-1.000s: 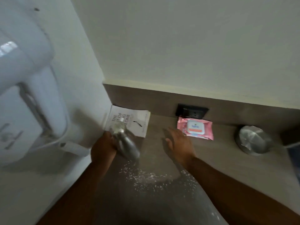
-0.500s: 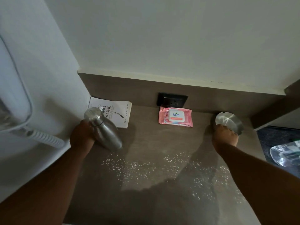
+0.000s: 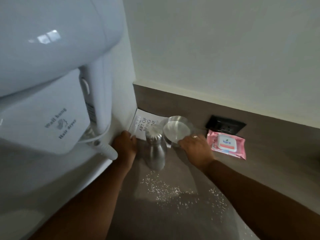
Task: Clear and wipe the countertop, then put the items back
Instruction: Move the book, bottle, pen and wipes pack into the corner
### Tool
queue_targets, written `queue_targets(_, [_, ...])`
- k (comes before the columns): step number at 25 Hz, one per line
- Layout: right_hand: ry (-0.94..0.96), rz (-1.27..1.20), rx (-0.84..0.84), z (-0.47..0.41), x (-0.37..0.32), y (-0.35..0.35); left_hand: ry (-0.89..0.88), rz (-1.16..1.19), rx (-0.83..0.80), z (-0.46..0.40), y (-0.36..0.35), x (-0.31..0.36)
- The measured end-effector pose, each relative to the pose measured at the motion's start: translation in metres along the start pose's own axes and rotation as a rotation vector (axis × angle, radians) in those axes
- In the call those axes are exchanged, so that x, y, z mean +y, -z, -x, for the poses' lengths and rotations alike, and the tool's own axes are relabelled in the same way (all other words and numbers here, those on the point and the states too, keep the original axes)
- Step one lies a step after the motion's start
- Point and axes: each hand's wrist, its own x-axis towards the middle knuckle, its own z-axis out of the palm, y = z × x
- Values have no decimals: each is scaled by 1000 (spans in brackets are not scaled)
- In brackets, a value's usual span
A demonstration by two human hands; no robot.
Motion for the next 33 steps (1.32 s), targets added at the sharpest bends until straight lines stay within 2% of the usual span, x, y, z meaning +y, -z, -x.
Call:
queue_targets(3, [102, 1, -131, -48, -16, -17, 1, 15, 14, -5, 0, 2])
queue_targets(5, [107, 45, -208, -62, -26, -15, -9, -2, 23, -7, 0, 4])
queue_targets(7, [81, -75, -244, -73, -39, -5, -22, 4, 51, -9, 0, 8])
queue_targets(11, [146, -225, -201, -107, -52, -16, -42, 68, 129, -17, 1, 12])
queue_targets(15, [129, -355, -169, -116, -46, -35, -58, -7, 140, -25, -2, 12])
queue_targets(18, [92, -401, -7, -96, -30, -38, -89, -47, 141, -31, -5, 16])
queue_targets(21, [-128, -337, -33, -42, 8, -39, -114, -30, 115, -42, -11, 20])
queue_targets(24, [-422, -159, -87, 29, 58, -49, -126, 35, 111, -47, -16, 21])
queue_targets(27, [-586, -55, -231, 65, 93, -53, -158, 60, 96, -45, -19, 16])
queue_targets(29, [-639, -73, -192, 67, 101, -48, -135, 104, 88, -40, -18, 13])
queue_targets(31, [-899, -194, -88, 64, 97, -33, -174, 51, 125, -35, -15, 12])
queue_targets(33, [-1157, -338, -115, 63, 99, -30, -230, 5, 180, -29, -8, 15])
